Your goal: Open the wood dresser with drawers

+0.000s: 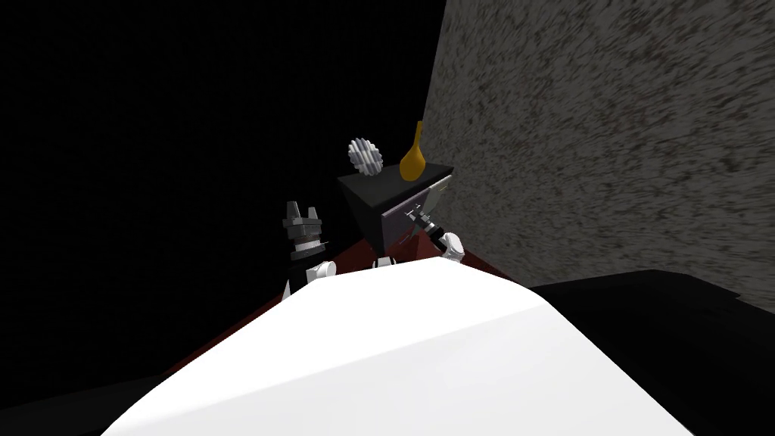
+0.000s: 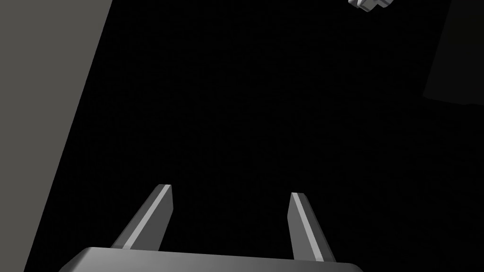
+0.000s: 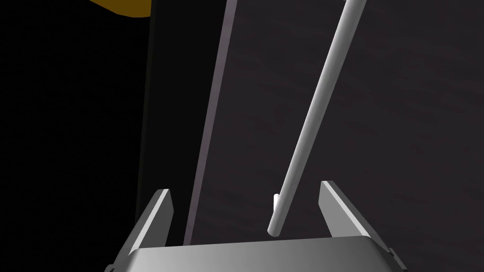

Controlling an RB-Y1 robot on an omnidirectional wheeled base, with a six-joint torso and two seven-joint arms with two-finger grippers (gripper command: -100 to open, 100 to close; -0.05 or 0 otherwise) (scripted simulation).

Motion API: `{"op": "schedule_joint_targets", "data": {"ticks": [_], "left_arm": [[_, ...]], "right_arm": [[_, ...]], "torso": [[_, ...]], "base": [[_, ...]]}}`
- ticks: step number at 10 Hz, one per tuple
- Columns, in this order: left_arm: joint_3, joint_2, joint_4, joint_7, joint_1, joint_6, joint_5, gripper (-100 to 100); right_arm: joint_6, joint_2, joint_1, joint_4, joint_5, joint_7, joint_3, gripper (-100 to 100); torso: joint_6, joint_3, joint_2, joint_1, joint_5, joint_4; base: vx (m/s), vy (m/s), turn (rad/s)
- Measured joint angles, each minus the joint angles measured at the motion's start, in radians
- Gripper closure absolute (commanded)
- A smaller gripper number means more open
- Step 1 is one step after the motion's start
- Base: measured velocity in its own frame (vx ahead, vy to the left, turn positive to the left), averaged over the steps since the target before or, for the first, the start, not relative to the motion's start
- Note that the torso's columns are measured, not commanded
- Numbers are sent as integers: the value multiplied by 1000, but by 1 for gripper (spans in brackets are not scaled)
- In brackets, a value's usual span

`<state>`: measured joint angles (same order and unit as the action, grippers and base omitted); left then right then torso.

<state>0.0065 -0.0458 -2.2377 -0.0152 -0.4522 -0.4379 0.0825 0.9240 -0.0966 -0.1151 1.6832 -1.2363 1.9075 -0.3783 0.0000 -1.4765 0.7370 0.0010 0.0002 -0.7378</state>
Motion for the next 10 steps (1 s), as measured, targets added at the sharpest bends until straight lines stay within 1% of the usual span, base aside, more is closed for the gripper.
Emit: {"op": "schedule_joint_targets", "data": {"ticks": [3,4,7,10], "left_arm": [[0,0,0,0,0,0,0,0],[0,0,0,0,0,0,0,0],[0,0,0,0,0,0,0,0],[0,0,0,0,0,0,0,0]], "right_arm": [[87,11,16,-12,-28,-34,-83,-100],[107,13,18,-15,-30,-36,-93,-100],[187,30,36,-30,-63,-66,-170,-100],[273,43,50,-39,-92,-100,-247,-100]], "torso": [[0,1,1,-2,0,0],[0,1,2,-4,-1,-1],[0,0,-1,0,0,0],[0,1,2,-1,0,0]], "base": [[32,55,-30],[28,43,-51],[42,59,-46],[30,68,-34]]}}
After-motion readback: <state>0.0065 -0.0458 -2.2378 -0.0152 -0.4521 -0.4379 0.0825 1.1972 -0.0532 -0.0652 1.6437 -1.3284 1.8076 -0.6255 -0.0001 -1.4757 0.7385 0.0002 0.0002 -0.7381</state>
